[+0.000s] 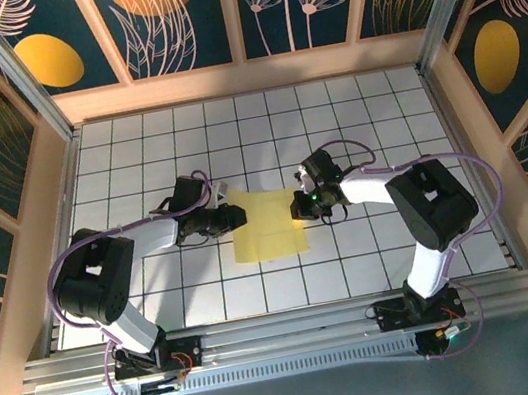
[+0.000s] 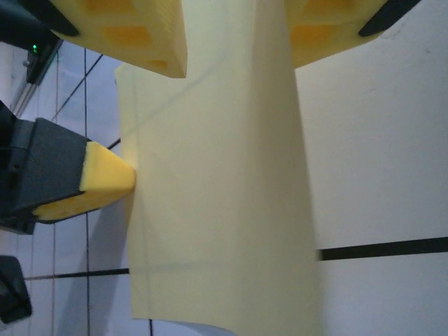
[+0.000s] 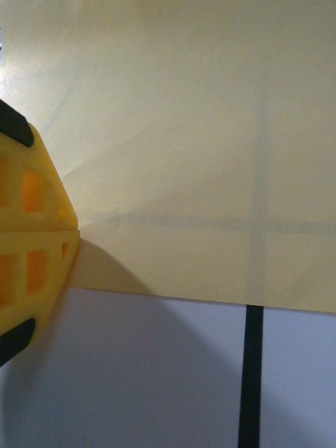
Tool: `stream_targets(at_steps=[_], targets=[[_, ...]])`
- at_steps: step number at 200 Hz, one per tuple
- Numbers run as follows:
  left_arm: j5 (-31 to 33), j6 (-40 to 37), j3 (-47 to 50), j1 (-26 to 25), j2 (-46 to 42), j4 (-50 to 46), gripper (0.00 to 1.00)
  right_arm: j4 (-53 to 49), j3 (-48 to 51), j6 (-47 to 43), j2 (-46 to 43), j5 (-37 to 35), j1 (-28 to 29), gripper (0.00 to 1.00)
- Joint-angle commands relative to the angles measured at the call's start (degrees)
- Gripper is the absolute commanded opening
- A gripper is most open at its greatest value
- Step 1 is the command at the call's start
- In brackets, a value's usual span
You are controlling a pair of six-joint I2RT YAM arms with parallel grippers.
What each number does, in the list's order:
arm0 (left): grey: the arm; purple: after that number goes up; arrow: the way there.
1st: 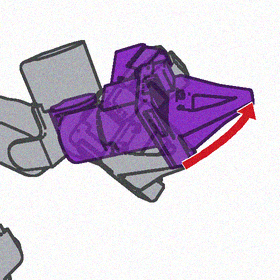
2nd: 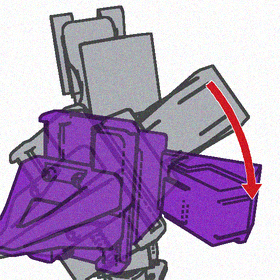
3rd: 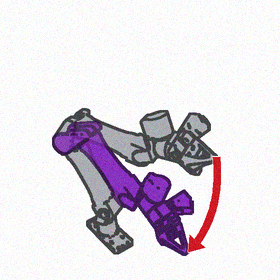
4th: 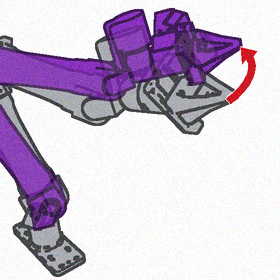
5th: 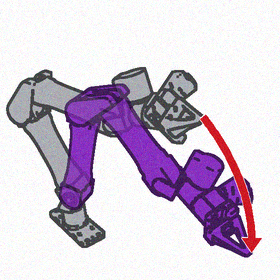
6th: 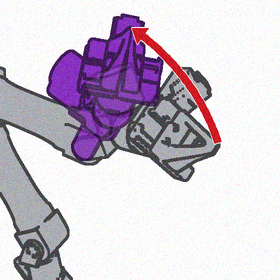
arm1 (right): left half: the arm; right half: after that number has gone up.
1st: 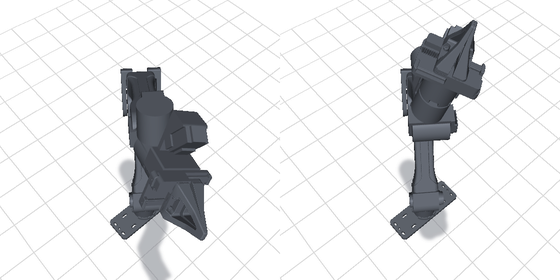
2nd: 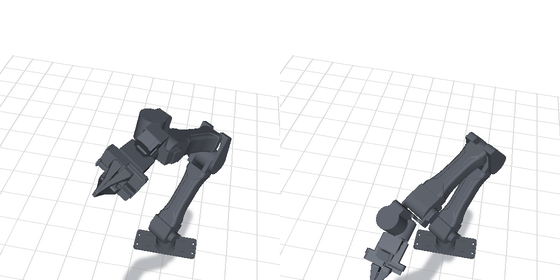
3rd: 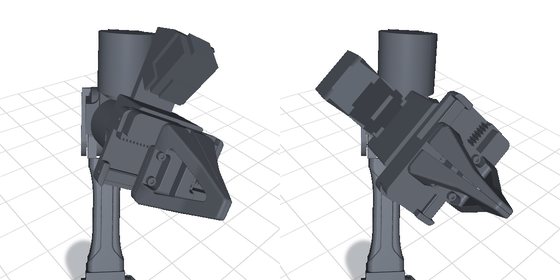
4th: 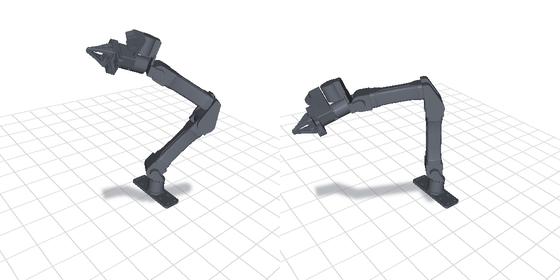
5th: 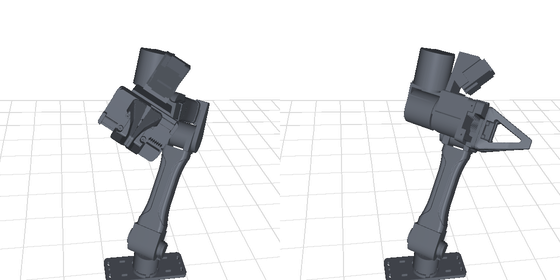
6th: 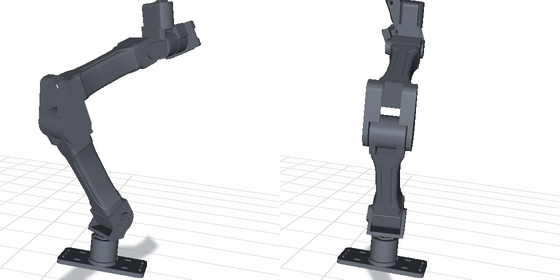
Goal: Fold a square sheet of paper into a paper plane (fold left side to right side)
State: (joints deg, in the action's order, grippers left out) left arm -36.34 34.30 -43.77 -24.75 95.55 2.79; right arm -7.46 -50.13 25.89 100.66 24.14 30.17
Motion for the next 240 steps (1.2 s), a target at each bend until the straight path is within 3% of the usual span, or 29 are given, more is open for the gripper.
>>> stream_targets(at_steps=[1, 65, 129, 154, 208, 221, 240], targets=[[-5.1, 2.9, -0.3, -0.5, -0.1, 3.2, 0.38, -2.4, 0.7, -0.2, 1.9, -3.2, 0.9, 0.06], [-8.8, 8.6, -2.1, -3.9, -0.9, 10.7, 0.61, -0.3, 1.6, 0.6, 1.8, -2.6, 0.9, 0.07], [-8.3, 10.9, -4.3, -6.1, 5.7, 15.0, 0.63, 2.8, 3.2, 1.7, -1.0, -0.4, 0.9, 0.07], [-8.2, 10.9, -5.2, -6.6, 7.4, 15.2, 0.53, 4.8, 4.2, 2.6, -2.1, 0.9, 0.9, 0.06], [-5.6, 9.8, -5.6, -7.0, 9.3, 12.8, 0.11, 5.4, 4.5, 3.0, -5.9, 0.1, 0.9, 0.04], [-5.2, 9.7, -5.6, -7.0, 9.4, 12.4, 0.05, 5.1, 4.8, 3.0, -7.8, -1.4, 0.8, 0.05], [-4.9, 9.6, -5.4, -7.1, 9.3, 12.5, 0.02, 5.9, 6.4, 3.0, -11.2, -1.7, -0.9, 0.15]])
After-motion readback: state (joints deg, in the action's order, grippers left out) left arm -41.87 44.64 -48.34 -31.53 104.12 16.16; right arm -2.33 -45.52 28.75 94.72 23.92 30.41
